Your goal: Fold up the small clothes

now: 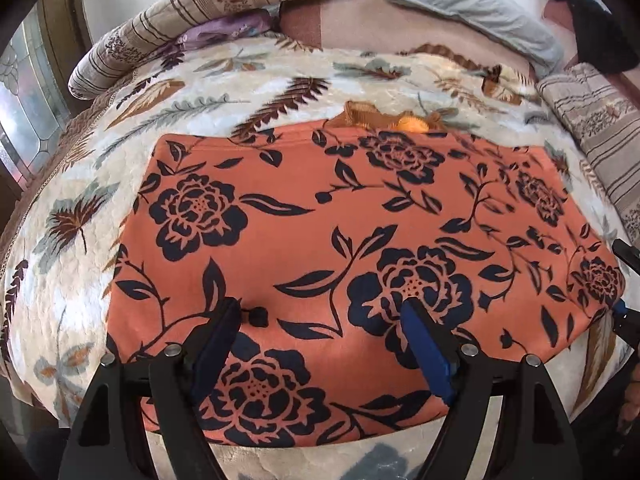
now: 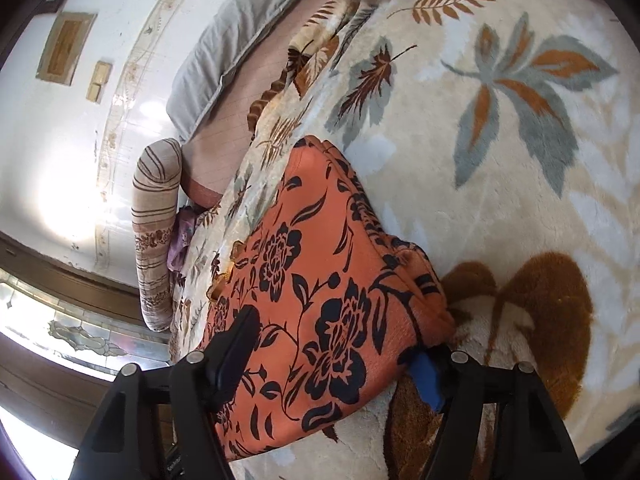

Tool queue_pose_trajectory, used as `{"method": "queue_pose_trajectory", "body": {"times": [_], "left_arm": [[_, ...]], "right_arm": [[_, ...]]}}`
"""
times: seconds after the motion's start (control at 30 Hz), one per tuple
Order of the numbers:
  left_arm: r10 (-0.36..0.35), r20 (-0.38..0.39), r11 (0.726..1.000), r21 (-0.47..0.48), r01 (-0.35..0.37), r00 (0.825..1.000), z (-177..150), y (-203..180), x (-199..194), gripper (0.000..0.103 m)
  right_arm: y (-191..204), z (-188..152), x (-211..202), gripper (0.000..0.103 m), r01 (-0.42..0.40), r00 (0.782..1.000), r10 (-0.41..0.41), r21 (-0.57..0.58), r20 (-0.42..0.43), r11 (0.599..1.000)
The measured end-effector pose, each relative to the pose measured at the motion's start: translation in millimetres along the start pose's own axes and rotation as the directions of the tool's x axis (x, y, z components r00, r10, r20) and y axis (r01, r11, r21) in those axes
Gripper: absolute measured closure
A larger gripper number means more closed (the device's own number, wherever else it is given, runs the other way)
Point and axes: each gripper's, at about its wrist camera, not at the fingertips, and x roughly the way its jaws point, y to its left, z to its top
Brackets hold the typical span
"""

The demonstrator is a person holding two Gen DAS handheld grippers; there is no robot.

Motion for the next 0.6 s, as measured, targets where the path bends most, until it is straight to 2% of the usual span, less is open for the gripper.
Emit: {"method": "queue_pose_trajectory", "body": {"times": [0.13,0.6], "left_arm": [[0.017,-0.002,1.000,0.012,-0.017,1.000,-2.2,-2.6,5.0,0.021],[0.005,-0.003,1.000,0.000,-0.005,1.000,-0.8,-0.8,3.7,0.020]], "right_arm": [[-10.2,2.6,8.9,0.031,0.007,1.000,-0.006,0.030,-0.016,1.000],[-11.3,3.4,9.1,0.032,0.010,1.000,-0.009,0.014,-0.008,1.000]]}}
